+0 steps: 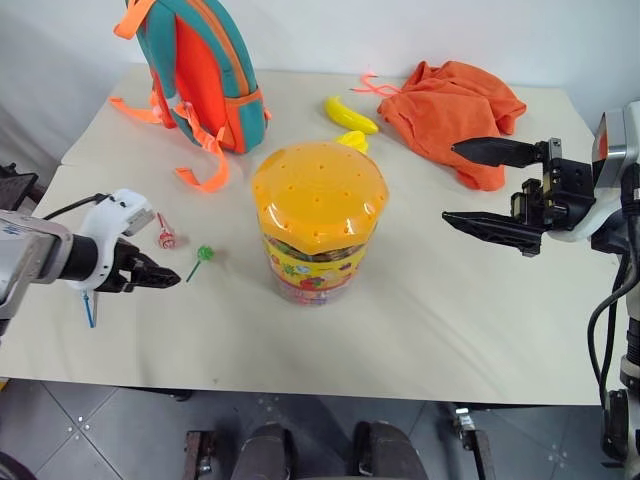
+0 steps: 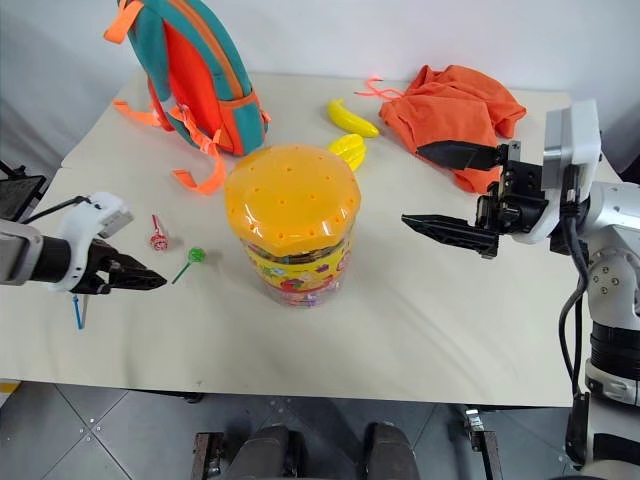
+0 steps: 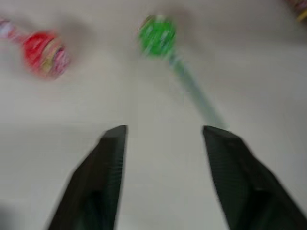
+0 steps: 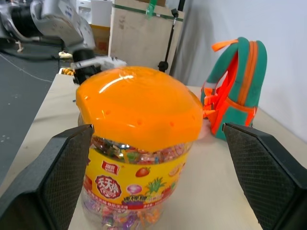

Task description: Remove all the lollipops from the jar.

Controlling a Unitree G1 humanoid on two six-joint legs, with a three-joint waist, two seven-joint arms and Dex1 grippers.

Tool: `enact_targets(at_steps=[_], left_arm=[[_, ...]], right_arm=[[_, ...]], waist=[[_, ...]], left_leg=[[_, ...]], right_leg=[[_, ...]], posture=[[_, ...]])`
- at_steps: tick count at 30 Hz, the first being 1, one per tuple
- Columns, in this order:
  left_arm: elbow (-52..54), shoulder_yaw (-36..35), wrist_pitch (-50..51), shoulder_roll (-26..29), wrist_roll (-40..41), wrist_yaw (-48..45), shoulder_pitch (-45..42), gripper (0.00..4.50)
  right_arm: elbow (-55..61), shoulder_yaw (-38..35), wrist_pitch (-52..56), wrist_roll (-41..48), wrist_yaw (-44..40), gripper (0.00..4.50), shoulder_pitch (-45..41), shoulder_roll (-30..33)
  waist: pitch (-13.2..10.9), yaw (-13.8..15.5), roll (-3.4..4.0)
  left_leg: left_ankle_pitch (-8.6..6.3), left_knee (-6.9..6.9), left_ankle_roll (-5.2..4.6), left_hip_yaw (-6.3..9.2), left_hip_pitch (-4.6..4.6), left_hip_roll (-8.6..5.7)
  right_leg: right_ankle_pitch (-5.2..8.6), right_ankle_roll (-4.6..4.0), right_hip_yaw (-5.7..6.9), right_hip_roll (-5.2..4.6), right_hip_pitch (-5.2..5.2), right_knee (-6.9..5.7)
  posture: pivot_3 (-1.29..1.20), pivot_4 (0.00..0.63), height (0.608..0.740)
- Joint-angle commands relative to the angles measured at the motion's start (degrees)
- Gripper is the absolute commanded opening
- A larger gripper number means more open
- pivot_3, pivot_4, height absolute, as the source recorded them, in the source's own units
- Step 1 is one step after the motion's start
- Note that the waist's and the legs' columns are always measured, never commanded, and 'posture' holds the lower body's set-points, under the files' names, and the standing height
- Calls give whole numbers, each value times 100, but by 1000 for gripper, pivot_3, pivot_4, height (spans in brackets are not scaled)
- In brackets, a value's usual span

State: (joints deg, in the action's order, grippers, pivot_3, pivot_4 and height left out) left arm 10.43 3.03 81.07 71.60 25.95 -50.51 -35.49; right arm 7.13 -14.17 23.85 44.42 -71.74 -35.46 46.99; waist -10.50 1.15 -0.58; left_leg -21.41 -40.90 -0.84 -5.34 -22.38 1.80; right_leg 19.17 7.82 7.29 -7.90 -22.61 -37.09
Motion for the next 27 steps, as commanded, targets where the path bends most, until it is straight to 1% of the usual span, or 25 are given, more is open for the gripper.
enact_targets(at_steps=[1, 3, 6, 7, 8, 10, 13, 15, 18, 20, 23, 25, 27], left_arm=[[65, -280, -134, 314, 6, -31, 133, 3942], [9, -441, -189, 372, 15, -3, 200, 4476], [48, -777, -387, 453, 147, -160, 434, 4476], [67, -997, -480, 360, 309, -291, 468, 4476], [96, -1293, -625, 171, 519, -431, 463, 4476], [36, -2018, -1045, -454, 1069, -676, 226, 4476], [142, -2652, -1782, -1159, 1516, -858, 106, 4476], [443, -2999, -1978, -1490, 1766, -814, 321, 4476], [800, -3299, -2075, -1811, 1906, -446, 659, 4476], [919, -3458, -1839, -2030, 2193, -213, 851, 4476], [1264, -3572, -2050, -2099, 2330, -258, 1310, 4476], [1342, -3718, -1909, -2068, 2598, -440, 1771, 4476], [1575, -3865, -2302, -2071, 2482, -650, 2336, 4476]], right_arm=[[182, -224, -32, 84, 27, 4500, -49, 118], [161, -210, -41, 72, 25, 4500, -67, 117], [122, -201, -49, 56, -2, 4500, -80, 130], [102, -196, -57, 44, -16, 4500, -80, 134], [84, -197, -65, 34, -31, 4500, -73, 142], [19, -196, -79, -3, -56, 4500, -50, 161], [-99, -208, -95, -64, -137, 4500, 38, 209], [-224, -211, -125, -133, -239, 4500, 155, 258], [-385, -222, -162, -186, -348, 4500, 287, 314], [-487, -201, -185, -230, -386, 4500, 335, 313], [-569, -183, -190, -276, -452, 4500, 370, 314], [-617, -134, -194, -323, -550, 4500, 453, 344], [-673, -96, -224, -365, -657, 4500, 547, 377]], waist=[[0, 12, 0], [0, 27, 0], [0, 19, 0], [0, 17, 0], [0, 19, 0], [0, 39, 1], [1, 30, -1], [1, 1, -1], [1, -38, -1], [1, -73, -1], [1, -126, 0], [2, -132, 0], [1, -134, 0]], left_leg=[[0, 0, 0, -3, 1, 0], [0, -2, 0, -1, 0, 0], [0, -3, 0, -2, -1, 0], [0, -2, 0, -2, 0, 0], [0, 0, 0, -2, 0, 0], [0, -3, 0, -1, 0, 1], [0, -12, 0, 5, -5, 0], [0, -8, 0, 3, -2, 0], [0, 0, 0, 3, 3, 1], [0, 1, 0, 3, 4, 2], [0, 2, 0, 7, 8, 3], [0, 3, 0, 10, 7, 3], [-1, 8, -1, 15, 15, 3]], right_leg=[[0, 0, -3, 0, 0, 0], [0, 0, -2, 1, 1, 0], [0, 0, -2, 0, 1, 0], [0, 0, -2, 0, 1, 0], [0, 0, -2, 1, 0, 0], [0, 0, 0, 1, 1, 1], [0, 0, 5, -2, 5, -1], [0, 0, 5, -2, 5, 0], [0, 0, 9, -2, 5, -1], [0, 0, 8, -2, 5, -1], [0, 0, 3, -4, 6, -2], [0, 0, 3, -4, 5, -1], [0, 0, -4, -5, 6, 0]], posture=[[0, 150, 740], [0, 150, 740], [0, 150, 740], [0, 150, 740], [0, 150, 740], [0, 150, 740], [0, 150, 740], [0, 150, 740], [0, 150, 740], [0, 150, 740], [0, 150, 740], [0, 150, 740], [0, 150, 740]])
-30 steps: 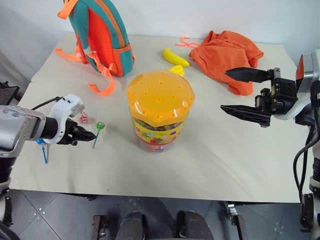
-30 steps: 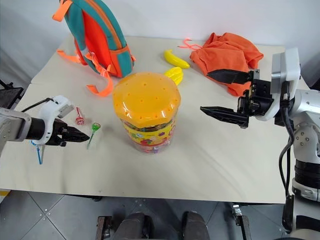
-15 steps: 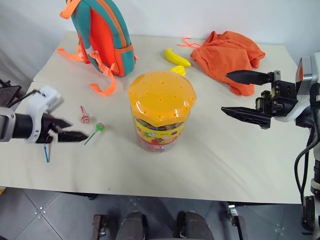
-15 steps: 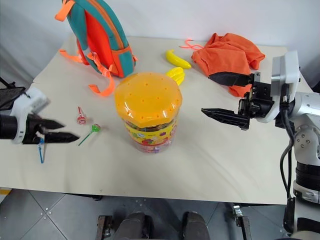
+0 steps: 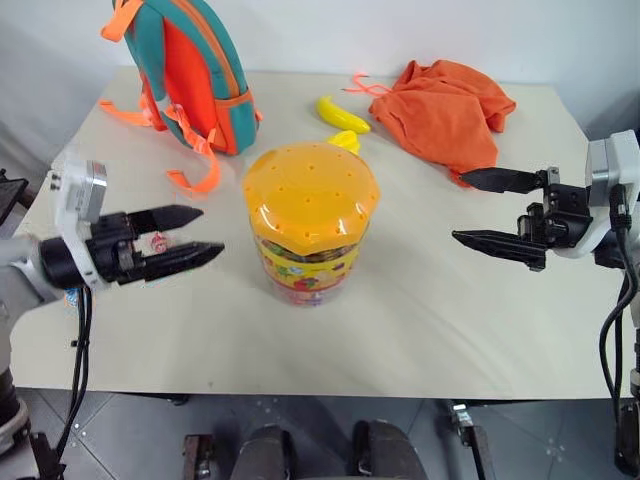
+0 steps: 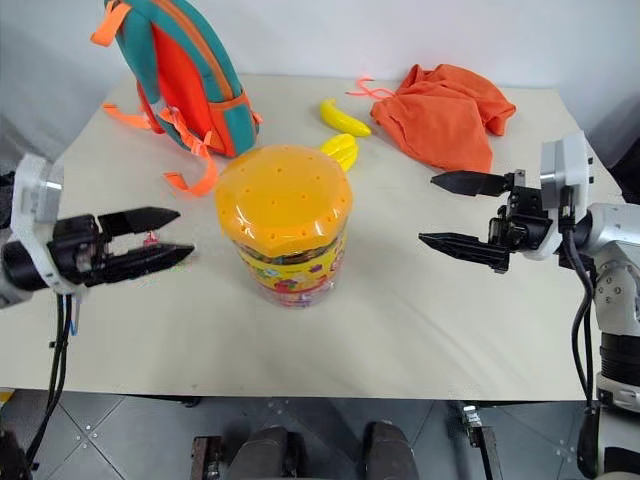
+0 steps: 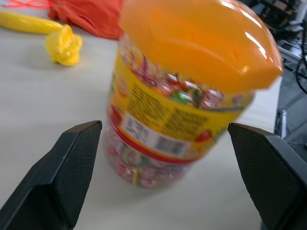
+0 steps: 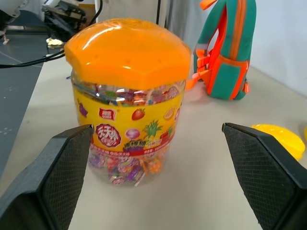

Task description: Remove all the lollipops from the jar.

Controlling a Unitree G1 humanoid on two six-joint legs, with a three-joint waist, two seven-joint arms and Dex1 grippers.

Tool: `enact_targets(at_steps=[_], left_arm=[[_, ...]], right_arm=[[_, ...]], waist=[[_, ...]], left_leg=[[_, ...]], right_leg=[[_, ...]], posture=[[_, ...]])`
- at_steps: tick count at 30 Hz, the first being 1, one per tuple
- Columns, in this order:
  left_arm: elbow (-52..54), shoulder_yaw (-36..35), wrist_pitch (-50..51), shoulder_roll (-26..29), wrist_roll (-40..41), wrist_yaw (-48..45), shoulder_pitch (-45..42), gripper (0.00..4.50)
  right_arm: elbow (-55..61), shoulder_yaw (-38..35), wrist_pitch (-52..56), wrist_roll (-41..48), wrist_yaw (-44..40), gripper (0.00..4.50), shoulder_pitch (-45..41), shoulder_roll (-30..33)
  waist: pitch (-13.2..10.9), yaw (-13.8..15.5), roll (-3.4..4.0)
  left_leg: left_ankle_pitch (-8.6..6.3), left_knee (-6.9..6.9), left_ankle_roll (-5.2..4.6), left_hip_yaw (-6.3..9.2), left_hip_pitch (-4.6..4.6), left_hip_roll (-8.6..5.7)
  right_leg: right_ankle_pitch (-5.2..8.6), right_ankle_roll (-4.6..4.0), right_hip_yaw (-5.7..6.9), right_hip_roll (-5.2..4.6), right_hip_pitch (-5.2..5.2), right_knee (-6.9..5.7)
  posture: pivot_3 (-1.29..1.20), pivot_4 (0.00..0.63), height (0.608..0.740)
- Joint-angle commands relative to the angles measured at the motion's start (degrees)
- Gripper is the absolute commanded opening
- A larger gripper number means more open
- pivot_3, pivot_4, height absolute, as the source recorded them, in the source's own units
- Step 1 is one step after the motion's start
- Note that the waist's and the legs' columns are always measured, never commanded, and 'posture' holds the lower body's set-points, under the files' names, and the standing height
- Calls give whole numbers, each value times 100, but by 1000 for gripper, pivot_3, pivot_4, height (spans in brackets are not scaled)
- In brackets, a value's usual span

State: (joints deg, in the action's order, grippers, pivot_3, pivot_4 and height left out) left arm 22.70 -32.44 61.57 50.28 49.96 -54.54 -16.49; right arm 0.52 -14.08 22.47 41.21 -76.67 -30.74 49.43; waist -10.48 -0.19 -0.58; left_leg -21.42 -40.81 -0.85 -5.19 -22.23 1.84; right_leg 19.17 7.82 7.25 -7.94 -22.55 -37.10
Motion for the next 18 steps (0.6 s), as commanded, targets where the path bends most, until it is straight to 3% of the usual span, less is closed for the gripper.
enact_targets(at_steps=[1, 7, 13, 18], left_arm=[[462, -499, -727, -37, -76, -438, 880, 4476], [299, -931, -1938, -55, -592, -1206, 2471, 4476], [-46, -1005, -2835, -16, -1062, -1541, 3126, 4476], [-134, -991, -2962, 16, -960, -1454, 3082, 4476]], right_arm=[[-77, -77, -125, -95, -290, 4500, 179, 168], [-495, 86, -453, -387, -895, 4500, 554, 232], [-936, 255, -1053, -832, -1114, 4500, 829, 194], [-931, 267, -1198, -986, -816, 4500, 1000, 6]], waist=[[0, 0, 0], [1, 35, 1], [1, 81, 2], [1, 100, 2]], left_leg=[[0, 0, 0, 0, 0, 0], [0, -2, -1, -12, -1, 0], [-1, -9, -1, -23, 1, 0], [-1, -9, -1, -23, 1, 2]], right_leg=[[0, 0, -1, 0, -1, 0], [0, 0, 1, 1, 8, 18], [0, 0, -3, 1, 14, 24], [0, 0, -4, 1, 13, 24]], posture=[[0, 150, 740], [0, 150, 740], [0, 150, 740], [0, 150, 740]])
